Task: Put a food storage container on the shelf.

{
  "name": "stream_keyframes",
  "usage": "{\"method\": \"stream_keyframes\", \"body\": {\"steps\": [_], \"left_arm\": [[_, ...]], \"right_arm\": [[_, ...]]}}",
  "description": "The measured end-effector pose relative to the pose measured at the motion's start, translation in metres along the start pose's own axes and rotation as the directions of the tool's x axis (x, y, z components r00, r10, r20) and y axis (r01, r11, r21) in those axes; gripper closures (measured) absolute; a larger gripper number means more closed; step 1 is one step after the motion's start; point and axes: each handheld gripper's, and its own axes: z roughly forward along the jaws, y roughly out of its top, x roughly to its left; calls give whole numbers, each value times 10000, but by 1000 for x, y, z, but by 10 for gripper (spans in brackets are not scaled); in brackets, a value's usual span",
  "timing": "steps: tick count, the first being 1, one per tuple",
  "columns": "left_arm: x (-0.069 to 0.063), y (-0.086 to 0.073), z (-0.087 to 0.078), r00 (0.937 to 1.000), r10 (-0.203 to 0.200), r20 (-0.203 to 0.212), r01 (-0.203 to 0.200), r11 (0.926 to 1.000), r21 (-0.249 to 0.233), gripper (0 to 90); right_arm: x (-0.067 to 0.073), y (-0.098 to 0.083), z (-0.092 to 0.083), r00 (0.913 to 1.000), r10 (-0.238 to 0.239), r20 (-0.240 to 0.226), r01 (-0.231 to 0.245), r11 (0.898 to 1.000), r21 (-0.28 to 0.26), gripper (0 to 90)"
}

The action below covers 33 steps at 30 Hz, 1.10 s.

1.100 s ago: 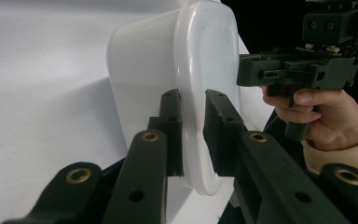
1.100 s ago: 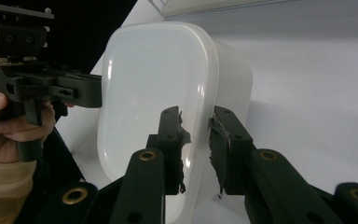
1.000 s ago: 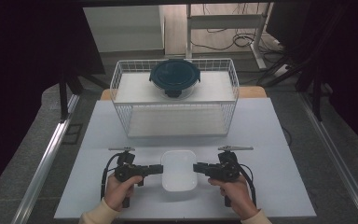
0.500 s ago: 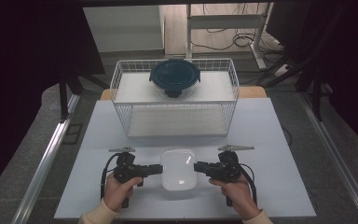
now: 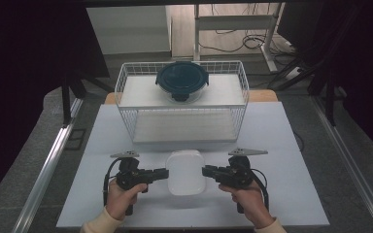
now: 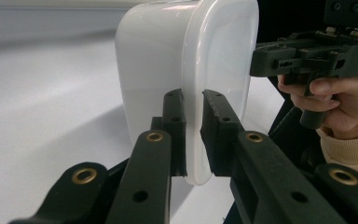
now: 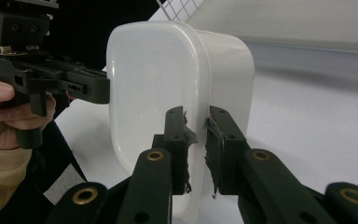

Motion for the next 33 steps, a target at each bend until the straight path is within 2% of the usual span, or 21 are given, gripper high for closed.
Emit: {"method": "stream_keyframes", "body": {"steps": [7,10,23,33], "left_arm": [[-6,7,-7,9998,198,-25,-199,9994,-267,802],[-8,14,-11,9995,304,-56,-306,9986,-427,799],[-22,52,-27,9947,985,-299,-1007,9912,-859,796],[-32,80,-44,9906,1300,-425,-1342,9840,-1175,791]], "right_arm": [[7,8,-6,9995,-299,-64,297,9993,-226,783],[11,16,-8,9984,-566,5,565,9978,-343,783],[25,54,-20,9925,-1220,45,1220,9890,-840,784],[41,85,-30,9853,-1694,208,1707,9786,-1151,784]]}}
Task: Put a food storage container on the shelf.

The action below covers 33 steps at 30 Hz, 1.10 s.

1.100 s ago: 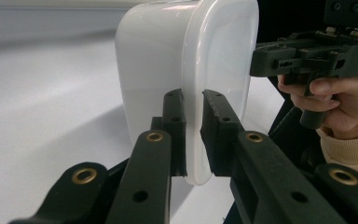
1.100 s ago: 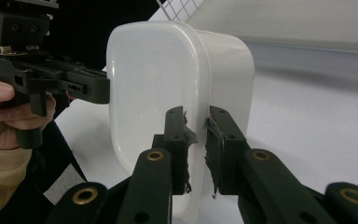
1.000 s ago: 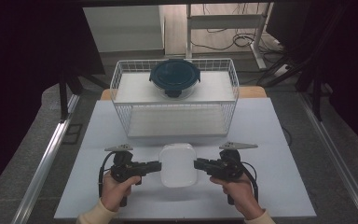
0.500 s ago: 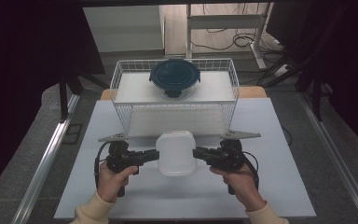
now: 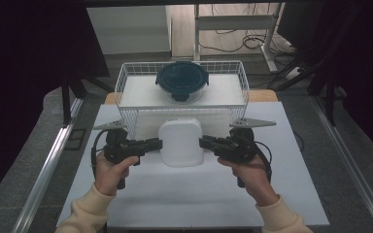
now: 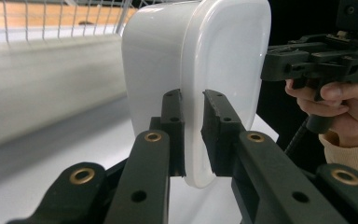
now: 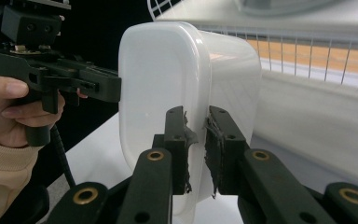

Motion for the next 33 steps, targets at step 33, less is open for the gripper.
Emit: {"method": "stream_keyframes", "body": {"steps": [33], "left_arm": [[-17,91,-32,9952,911,-363,-932,9937,-625,790]], "right_arm": [[16,97,-11,9974,-717,110,722,9956,-597,786]]}}
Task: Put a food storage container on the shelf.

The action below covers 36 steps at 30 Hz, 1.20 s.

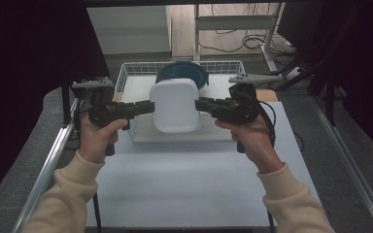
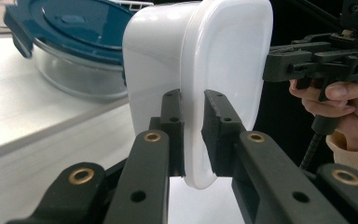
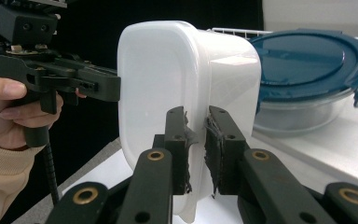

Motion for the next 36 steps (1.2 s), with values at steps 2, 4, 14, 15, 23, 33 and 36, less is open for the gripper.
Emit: {"method": "stream_keyframes", "body": {"steps": [2,4,14,15,23,33,36], "left_arm": [[1,5,0,10000,16,-98,-16,10000,14,790],[2,10,0,9998,51,-209,-51,10000,-4,790],[7,39,-4,9999,-28,-99,28,10000,-41,789],[7,41,-4,9999,-37,-116,37,10000,-37,789],[9,62,-3,10000,59,-36,-59,10000,-53,789],[21,83,7,9997,-222,-55,222,9997,78,784],[27,89,12,9993,-365,-63,367,9991,211,784]], "right_arm": [[-2,5,2,10000,36,-15,-36,10000,-16,786],[-4,10,5,10000,41,66,-41,10000,2,786],[-6,37,7,10000,49,41,-48,9999,-138,785],[-7,40,7,10000,62,53,-61,9999,-141,785],[-9,58,5,9999,120,88,-118,9997,-228,786],[-20,79,10,9996,242,119,-241,9997,-83,786],[-27,83,13,9992,373,135,-373,9993,-7,786]]}}
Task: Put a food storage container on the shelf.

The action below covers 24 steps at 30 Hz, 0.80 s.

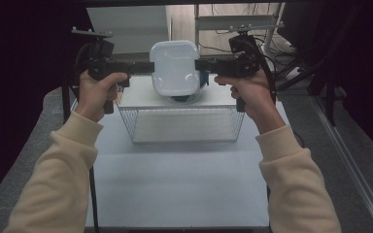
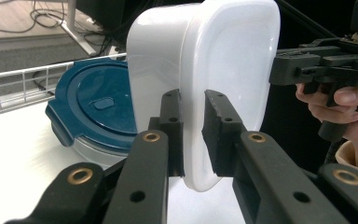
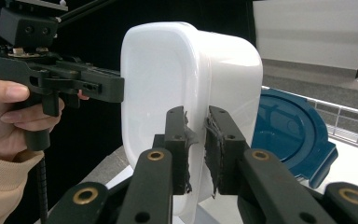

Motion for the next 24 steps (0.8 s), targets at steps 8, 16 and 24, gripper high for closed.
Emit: {"method": "stream_keyframes", "body": {"steps": [8,16,24], "left_arm": [[12,7,11,9995,-321,-80,322,9992,244,782],[29,12,26,9949,-1004,-67,1006,9943,343,779],[43,23,38,9834,-1789,288,1782,9836,265,774]], "right_arm": [[-15,4,10,9988,483,34,-483,9987,142,785],[-31,5,23,9948,986,252,-995,9944,366,779],[-51,10,32,9847,1732,185,-1738,9838,441,747]]}}
